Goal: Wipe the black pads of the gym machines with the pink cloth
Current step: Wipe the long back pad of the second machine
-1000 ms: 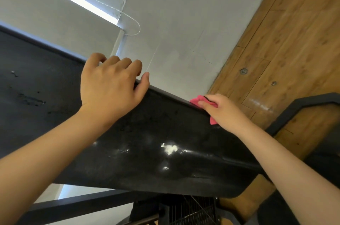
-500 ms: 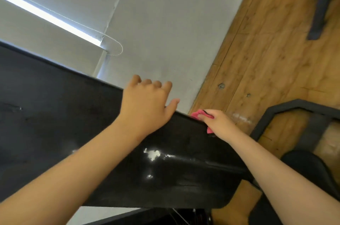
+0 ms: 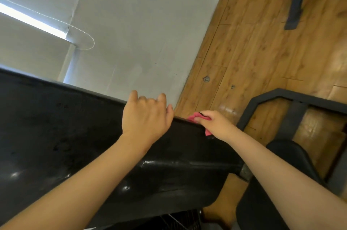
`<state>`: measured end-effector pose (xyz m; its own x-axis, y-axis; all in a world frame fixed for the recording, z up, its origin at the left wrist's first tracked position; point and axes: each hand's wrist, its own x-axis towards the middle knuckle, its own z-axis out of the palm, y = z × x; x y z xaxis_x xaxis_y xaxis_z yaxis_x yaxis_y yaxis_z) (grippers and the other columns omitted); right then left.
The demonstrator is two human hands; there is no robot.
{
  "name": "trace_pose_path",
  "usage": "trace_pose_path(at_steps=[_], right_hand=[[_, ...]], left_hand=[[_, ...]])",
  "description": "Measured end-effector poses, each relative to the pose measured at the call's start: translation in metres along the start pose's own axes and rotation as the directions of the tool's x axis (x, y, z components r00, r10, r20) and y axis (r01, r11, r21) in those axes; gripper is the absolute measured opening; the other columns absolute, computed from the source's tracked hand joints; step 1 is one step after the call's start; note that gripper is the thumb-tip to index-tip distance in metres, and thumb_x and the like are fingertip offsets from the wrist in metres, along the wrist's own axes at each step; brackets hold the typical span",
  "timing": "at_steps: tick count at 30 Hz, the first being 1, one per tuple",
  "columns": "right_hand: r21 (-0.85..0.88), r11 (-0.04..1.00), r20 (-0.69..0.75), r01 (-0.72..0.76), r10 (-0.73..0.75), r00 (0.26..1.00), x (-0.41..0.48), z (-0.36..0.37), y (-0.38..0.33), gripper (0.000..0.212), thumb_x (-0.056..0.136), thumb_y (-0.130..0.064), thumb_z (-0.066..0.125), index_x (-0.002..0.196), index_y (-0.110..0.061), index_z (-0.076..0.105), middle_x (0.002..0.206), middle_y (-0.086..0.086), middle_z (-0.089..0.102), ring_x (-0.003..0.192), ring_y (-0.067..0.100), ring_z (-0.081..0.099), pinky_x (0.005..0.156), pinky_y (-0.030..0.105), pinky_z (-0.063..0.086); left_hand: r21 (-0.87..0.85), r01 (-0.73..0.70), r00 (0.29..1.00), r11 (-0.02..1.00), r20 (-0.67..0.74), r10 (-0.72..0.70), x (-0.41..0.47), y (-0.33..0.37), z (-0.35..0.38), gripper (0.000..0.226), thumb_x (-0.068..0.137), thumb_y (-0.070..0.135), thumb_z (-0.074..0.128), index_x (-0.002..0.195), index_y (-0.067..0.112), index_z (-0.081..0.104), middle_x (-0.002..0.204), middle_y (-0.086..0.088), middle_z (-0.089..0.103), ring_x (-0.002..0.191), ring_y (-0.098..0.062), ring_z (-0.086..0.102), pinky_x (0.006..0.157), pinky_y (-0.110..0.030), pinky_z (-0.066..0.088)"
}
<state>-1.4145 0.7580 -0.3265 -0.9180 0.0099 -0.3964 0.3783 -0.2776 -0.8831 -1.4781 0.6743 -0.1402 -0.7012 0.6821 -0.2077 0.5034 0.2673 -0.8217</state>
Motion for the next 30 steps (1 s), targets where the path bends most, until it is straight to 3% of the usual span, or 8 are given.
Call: trace_pose_path(at_steps=[5,9,12,15,18,21,28,30], right_hand=[[-0.106,0.989,-0.086,-0.105,0.096,0.992,-0.001,-0.018,0.037,0.016,0.099,-0.029,0.050,0.113,-0.032,0.058,0.094,-0.008,0.063,0.074,0.014,0.061,0.059,0.021,0.049],[0.042,0.996,-0.190,-0.076,0.083,0.978,-0.010,-0.017,0.037,0.023,0.100,-0.028,0.047,0.120,-0.029,0.059,0.104,-0.011,0.061,0.090,0.010,0.058,0.078,0.030,0.055],[0.156,0.985,-0.254,0.068,-0.026,0.967,-0.012,-0.002,0.009,0.030,0.100,-0.034,0.046,0.129,-0.029,0.054,0.111,-0.011,0.057,0.095,0.005,0.054,0.083,0.025,0.054],[-0.008,0.988,-0.158,0.154,-0.153,0.976,-0.006,0.015,-0.018,0.024,0.100,-0.035,0.046,0.119,-0.028,0.060,0.100,-0.008,0.053,0.082,0.003,0.052,0.066,0.004,0.045],[-0.051,0.991,-0.101,0.127,-0.131,0.986,0.000,0.020,-0.016,0.029,0.098,-0.038,0.048,0.117,-0.025,0.065,0.099,-0.003,0.052,0.101,0.016,0.050,0.083,0.022,0.048],[-0.022,0.997,-0.071,0.080,-0.081,0.994,0.004,0.013,-0.002,0.033,0.097,-0.042,0.048,0.121,-0.028,0.066,0.103,-0.002,0.053,0.112,0.021,0.045,0.102,0.042,0.039],[-0.060,0.998,-0.126,0.030,-0.037,0.991,0.010,0.002,0.023,0.025,0.097,-0.035,0.051,0.116,-0.030,0.065,0.106,0.001,0.053,0.112,0.024,0.047,0.102,0.046,0.041],[-0.094,0.995,-0.123,0.034,-0.045,0.991,0.010,0.000,0.021,0.027,0.097,-0.033,0.051,0.121,-0.027,0.063,0.108,0.001,0.052,0.112,0.023,0.049,0.099,0.039,0.043]], left_hand=[[0.029,-0.026,0.999,0.999,-0.027,0.027,0.002,0.001,0.001,0.037,0.095,0.038,0.031,0.067,0.014,0.038,0.040,0.002,0.012,0.039,-0.016,0.014,0.072,-0.036,0.037],[0.018,-0.039,0.998,0.999,-0.054,0.040,0.002,0.000,0.000,0.034,0.094,0.035,0.034,0.068,0.013,0.037,0.039,0.002,0.012,0.038,-0.015,0.011,0.071,-0.036,0.038],[0.020,-0.041,0.998,0.999,-0.041,0.041,0.002,0.001,-0.001,0.033,0.094,0.035,0.033,0.070,0.014,0.039,0.038,0.002,0.016,0.037,-0.015,0.014,0.071,-0.036,0.038],[0.014,-0.043,0.999,0.999,-0.032,0.043,0.003,0.001,-0.003,0.033,0.093,0.035,0.037,0.069,0.013,0.038,0.039,0.002,0.013,0.038,-0.016,0.016,0.072,-0.036,0.038],[0.025,-0.044,0.999,0.999,-0.013,0.044,0.003,0.002,-0.004,0.033,0.094,0.035,0.036,0.069,0.013,0.039,0.039,0.001,0.015,0.038,-0.017,0.020,0.072,-0.036,0.038],[0.034,-0.046,0.999,0.998,0.006,0.046,0.003,0.002,-0.003,0.034,0.095,0.036,0.035,0.071,0.013,0.045,0.039,0.001,0.018,0.037,-0.017,0.022,0.073,-0.036,0.038],[0.035,-0.064,0.998,0.997,0.026,0.063,0.002,0.003,-0.003,0.037,0.096,0.037,0.029,0.072,0.014,0.046,0.038,0.002,0.028,0.037,-0.016,0.027,0.073,-0.036,0.037],[0.037,-0.062,0.998,0.997,0.022,0.061,0.003,0.003,-0.003,0.038,0.096,0.037,0.028,0.071,0.014,0.045,0.038,0.002,0.030,0.037,-0.016,0.027,0.073,-0.036,0.037]])
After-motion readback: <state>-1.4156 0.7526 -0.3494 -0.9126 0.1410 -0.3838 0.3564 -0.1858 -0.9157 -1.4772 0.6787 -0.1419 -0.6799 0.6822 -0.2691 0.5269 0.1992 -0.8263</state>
